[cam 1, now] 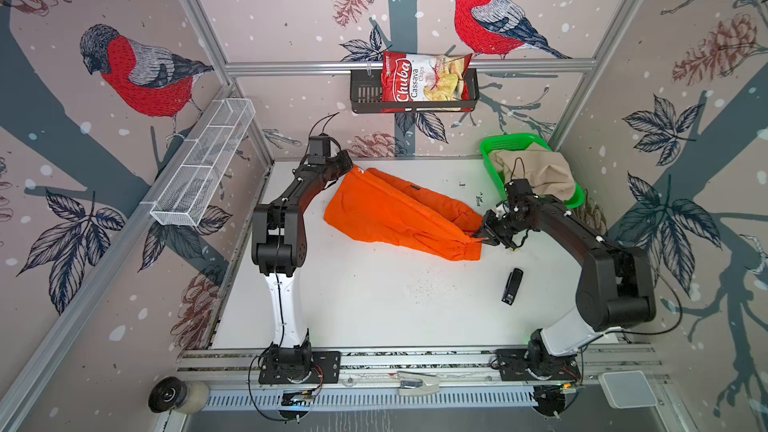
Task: Fold and stack the shorts
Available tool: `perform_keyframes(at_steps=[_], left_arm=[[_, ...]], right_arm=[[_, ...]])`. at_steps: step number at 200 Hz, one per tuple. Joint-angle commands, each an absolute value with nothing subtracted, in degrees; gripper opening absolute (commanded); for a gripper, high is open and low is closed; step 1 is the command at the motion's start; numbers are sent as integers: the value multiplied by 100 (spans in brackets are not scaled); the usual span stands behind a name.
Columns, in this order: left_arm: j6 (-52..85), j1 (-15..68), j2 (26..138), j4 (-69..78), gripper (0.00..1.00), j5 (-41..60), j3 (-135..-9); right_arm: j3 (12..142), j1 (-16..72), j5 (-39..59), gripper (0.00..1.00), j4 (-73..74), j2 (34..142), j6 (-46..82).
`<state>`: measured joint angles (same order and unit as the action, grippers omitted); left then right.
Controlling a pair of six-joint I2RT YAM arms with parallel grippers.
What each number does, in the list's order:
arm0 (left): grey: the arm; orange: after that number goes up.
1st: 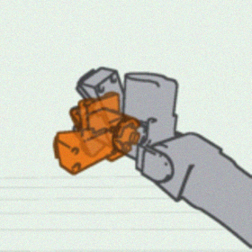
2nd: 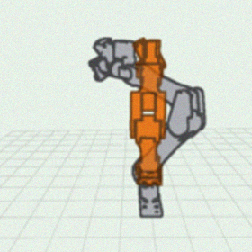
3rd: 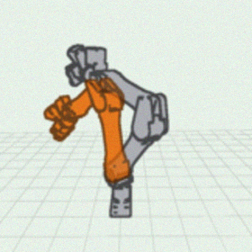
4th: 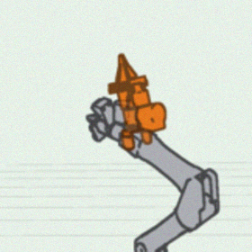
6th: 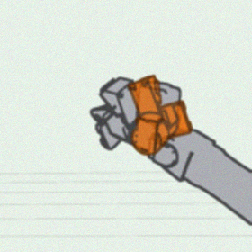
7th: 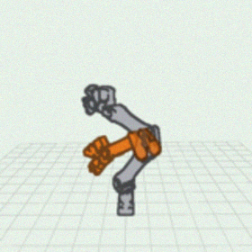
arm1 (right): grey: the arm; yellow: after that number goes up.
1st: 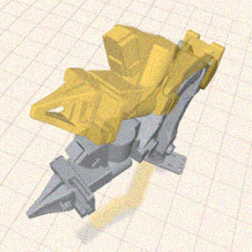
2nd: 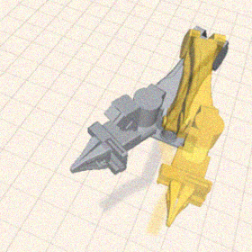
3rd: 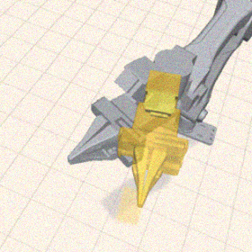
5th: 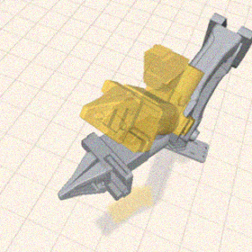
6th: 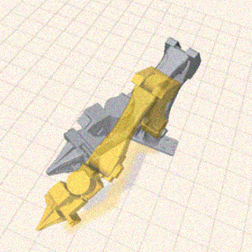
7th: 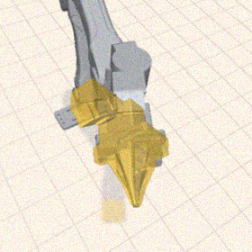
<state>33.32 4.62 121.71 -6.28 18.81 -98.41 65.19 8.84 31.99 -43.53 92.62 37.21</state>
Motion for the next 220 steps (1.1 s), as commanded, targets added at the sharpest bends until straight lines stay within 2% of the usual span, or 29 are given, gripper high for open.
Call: perform_keyframes(at_steps=[1, 85, 109, 121, 142, 167, 220], left_arm=[[3447, 509, 12383, -335, 0, 1731, -10011], [3507, 659, 13100, -299, 0, 1532, -10400], [3528, 692, 13293, -290, 0, 1514, -10542], [3539, 702, 13378, -268, 6, 1529, -10607], [3555, 721, 13544, -235, 23, 1637, -10738], [3572, 728, 13697, -216, 37, 1714, -10911], [3493, 729, 13849, -222, 50, 1613, -11264]], right_arm=[[6638, 856, 3244, 18, -4246, 9441, 3551], [6760, 671, 3317, 25, -3795, 9937, 3664], [6718, 609, 3396, 31, -3497, 10031, 3813], [6673, 576, 3439, 36, -3250, 10041, 3966], [6610, 536, 3476, 45, -2781, 10020, 4236], [6648, 503, 3399, 55, -2477, 9943, 4391], [6734, 324, 2606, 65, -2410, 9537, 4497]])
